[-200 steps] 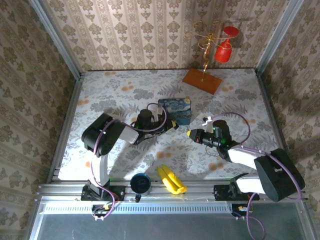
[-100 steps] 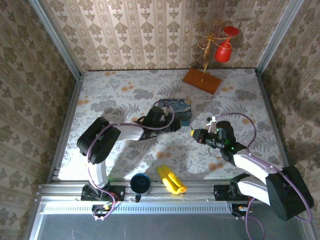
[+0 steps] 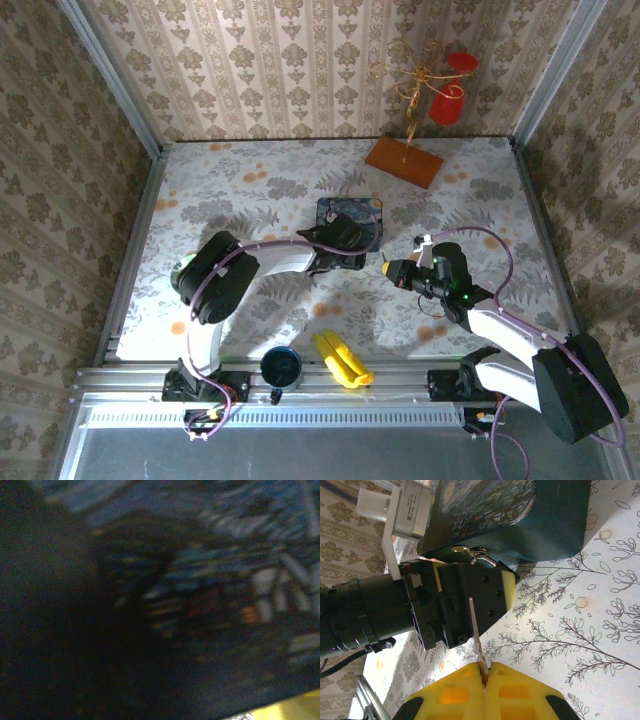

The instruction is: Unlock the padlock with the key

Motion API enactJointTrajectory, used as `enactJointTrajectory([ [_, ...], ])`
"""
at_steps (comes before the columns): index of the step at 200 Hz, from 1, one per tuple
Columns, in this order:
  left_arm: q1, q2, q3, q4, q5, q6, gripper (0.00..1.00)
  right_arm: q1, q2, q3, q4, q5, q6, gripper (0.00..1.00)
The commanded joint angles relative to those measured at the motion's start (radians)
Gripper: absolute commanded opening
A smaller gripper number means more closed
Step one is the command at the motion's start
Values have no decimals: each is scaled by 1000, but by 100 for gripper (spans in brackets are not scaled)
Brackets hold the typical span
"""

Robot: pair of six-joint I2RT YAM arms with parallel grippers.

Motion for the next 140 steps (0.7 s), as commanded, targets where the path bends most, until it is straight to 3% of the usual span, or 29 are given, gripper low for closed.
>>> enactJointTrajectory([
  [1,0,48,67,-69,-67,48,82,-4,-26,22,-14,7,-15,0],
  [59,-10,104,188,-159,-133,82,82,-3,-34,17,-11,9,-14,0],
  [140,-13,69,151,-161,-151,74,63,-4,-45,2,-3,15,-8,0],
])
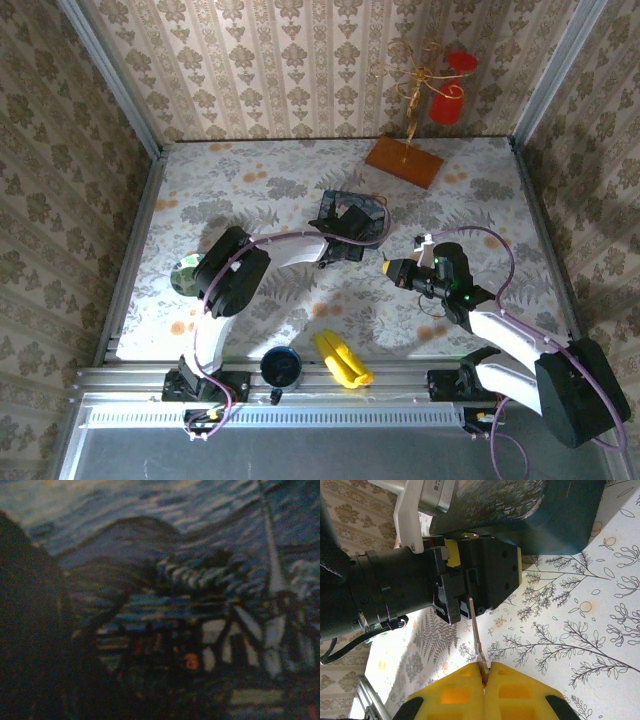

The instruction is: Unlock the padlock with the key

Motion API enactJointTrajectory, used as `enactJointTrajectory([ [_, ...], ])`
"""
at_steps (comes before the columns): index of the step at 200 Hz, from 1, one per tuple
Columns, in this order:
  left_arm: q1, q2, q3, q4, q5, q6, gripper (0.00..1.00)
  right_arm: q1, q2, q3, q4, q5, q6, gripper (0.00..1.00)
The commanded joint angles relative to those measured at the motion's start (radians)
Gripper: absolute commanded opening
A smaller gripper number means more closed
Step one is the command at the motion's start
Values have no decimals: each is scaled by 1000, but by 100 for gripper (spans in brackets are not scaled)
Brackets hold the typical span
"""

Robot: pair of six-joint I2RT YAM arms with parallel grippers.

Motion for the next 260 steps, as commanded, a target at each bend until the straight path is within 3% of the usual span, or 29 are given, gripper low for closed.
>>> enactJointTrajectory([
  [1,-9,-24,-14,-37,-32,12,62,-2,-24,2,-1,14,-5,0],
  [48,-25,-76,-71,-42,-56,6,52,-3,-46,-8,-11,27,-3,0],
  [141,-17,-19,-9,-20,-30,38,61,-2,-71,-6,-38,38,-4,0],
  [260,11,27,31,-11,-6,35,49,-3,-65,-2,-35,41,-3,0],
])
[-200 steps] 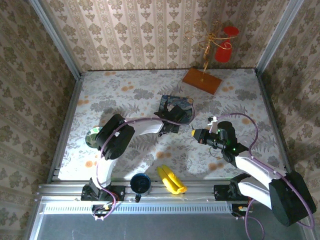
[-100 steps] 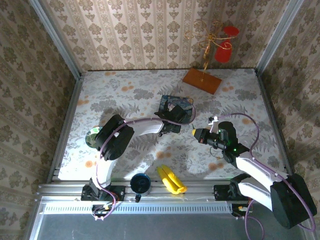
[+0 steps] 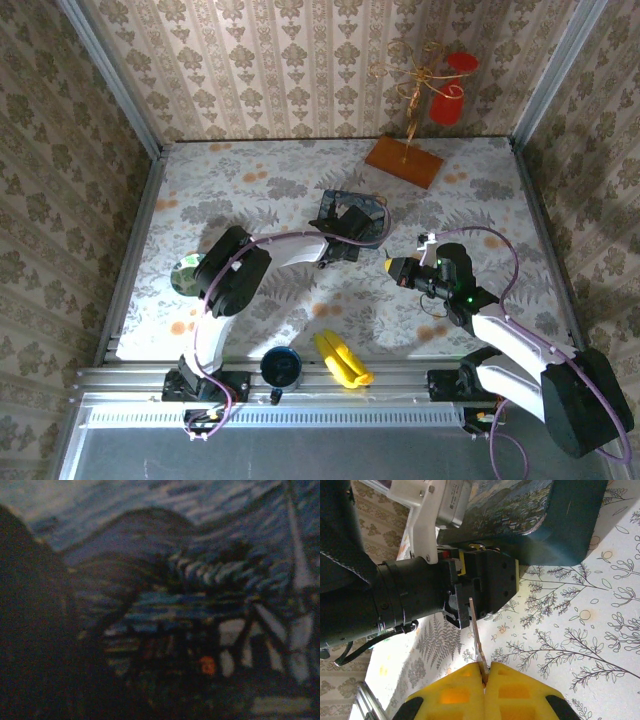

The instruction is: Unlock the padlock with the key

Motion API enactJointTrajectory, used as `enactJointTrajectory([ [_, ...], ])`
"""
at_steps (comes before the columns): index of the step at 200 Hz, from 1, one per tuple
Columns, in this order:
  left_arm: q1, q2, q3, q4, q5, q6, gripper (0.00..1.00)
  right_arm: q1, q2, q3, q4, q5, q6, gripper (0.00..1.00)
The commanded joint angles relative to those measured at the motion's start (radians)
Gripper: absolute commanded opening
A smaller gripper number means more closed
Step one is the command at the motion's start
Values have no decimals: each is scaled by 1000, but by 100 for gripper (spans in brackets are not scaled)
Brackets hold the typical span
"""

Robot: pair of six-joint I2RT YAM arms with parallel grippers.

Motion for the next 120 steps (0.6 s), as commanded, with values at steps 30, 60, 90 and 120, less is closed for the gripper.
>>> enactJointTrajectory([
  [30,8,23,38,0,9,14,42,-3,-10,-3,-10,15,-3,0],
  [60,9,23,43,1,-3,25,39,-3,-10,-4,-10,15,0,0],
  [90,10,14,56,-23,-2,26,18,-2,-8,-6,-11,16,0,0],
  [120,14,-9,64,-65,37,-14,2,-2,1,-10,-22,32,-10,0],
])
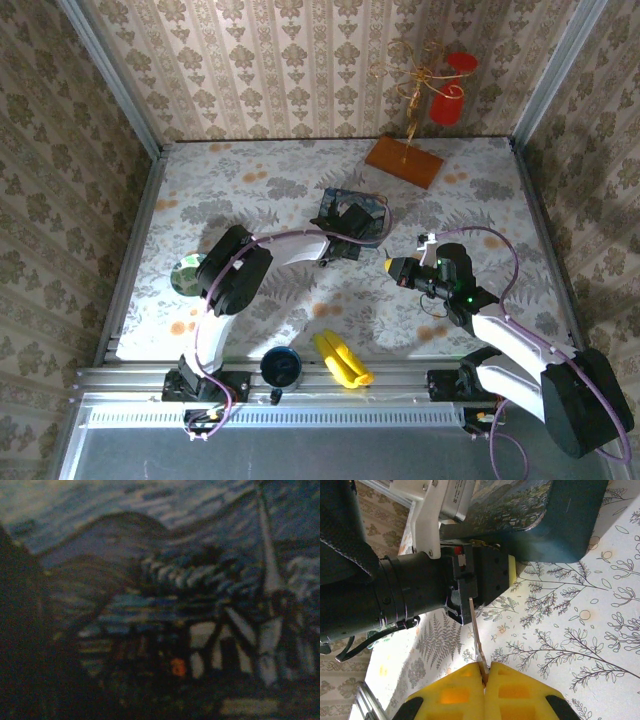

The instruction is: Unlock the padlock with the key

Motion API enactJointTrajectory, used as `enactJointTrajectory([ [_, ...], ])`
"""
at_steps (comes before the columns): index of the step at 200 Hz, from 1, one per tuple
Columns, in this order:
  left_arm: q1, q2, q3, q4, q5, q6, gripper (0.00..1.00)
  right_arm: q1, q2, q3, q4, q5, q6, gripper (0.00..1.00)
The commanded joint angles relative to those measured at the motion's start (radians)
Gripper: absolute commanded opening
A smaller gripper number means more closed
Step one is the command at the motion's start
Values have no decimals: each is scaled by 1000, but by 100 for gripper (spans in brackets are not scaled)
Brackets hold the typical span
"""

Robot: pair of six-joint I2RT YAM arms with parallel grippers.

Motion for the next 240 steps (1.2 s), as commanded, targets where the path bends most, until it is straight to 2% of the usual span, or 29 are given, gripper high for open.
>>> enactJointTrajectory([
  [1,9,-23,33,-54,29,-30,2,-2,1,-10,-20,32,-10,0],
  [41,12,-50,61,-153,147,-128,0,1,48,-71,72,32,-49,0],
  [77,21,-46,97,-238,257,-233,0,7,120,-152,261,-14,-112,0],
  [111,29,-66,71,-193,307,-322,0,15,165,-159,300,-10,-167,0],
  [154,63,-82,15,-78,410,-455,0,31,272,-157,432,-17,-183,0],
  [203,82,-64,19,-14,498,-512,0,73,475,-96,568,-30,-201,0],
  [240,95,-66,22,3,553,-490,0,94,642,-40,707,-65,-189,0],
])
